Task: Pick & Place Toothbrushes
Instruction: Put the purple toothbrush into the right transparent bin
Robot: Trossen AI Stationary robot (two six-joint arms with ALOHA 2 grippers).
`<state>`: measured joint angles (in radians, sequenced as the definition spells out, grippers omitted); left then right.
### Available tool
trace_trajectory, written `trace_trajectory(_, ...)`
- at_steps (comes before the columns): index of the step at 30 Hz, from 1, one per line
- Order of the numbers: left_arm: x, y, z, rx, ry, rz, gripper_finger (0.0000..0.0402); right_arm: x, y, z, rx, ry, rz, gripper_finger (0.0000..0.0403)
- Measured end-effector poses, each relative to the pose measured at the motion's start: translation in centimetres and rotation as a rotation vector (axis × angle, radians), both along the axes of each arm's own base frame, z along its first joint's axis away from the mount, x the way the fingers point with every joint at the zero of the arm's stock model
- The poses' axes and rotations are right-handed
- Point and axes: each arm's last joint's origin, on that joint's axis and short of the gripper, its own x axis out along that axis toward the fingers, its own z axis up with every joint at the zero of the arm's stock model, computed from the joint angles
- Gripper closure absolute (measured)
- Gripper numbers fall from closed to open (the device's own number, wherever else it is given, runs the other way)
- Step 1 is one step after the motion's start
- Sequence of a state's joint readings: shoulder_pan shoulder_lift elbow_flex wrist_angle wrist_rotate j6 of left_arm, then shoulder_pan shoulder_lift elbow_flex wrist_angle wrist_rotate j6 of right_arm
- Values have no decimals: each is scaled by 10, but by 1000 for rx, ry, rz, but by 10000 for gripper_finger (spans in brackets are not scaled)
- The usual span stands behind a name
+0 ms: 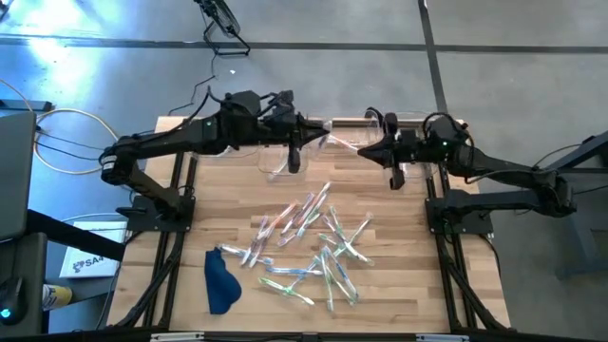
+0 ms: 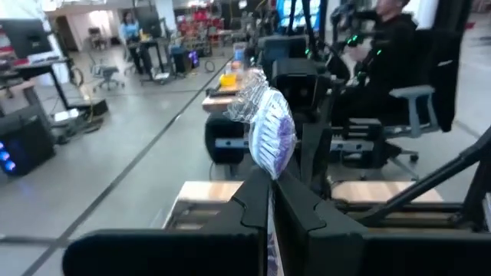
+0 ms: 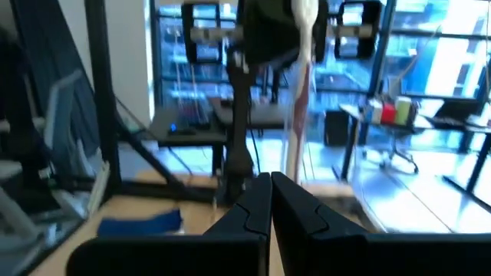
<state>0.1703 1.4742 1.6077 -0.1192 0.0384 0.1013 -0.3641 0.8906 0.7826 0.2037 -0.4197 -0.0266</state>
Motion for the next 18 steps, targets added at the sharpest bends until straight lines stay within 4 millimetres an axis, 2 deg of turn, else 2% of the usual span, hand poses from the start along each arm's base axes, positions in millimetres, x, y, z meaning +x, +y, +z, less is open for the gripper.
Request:
trace_trajectory(3,6,1,-3,2,-10,-7,401,4,-2,2,38,-37,6,399)
trace_trajectory(9,22,2,-9,10,-47,-46,401,17,-6,-7,68,3,11,399)
trace_trajectory(18,29,3,-16,8,-32,-49,401,22,-7,-12,112,35,40,399)
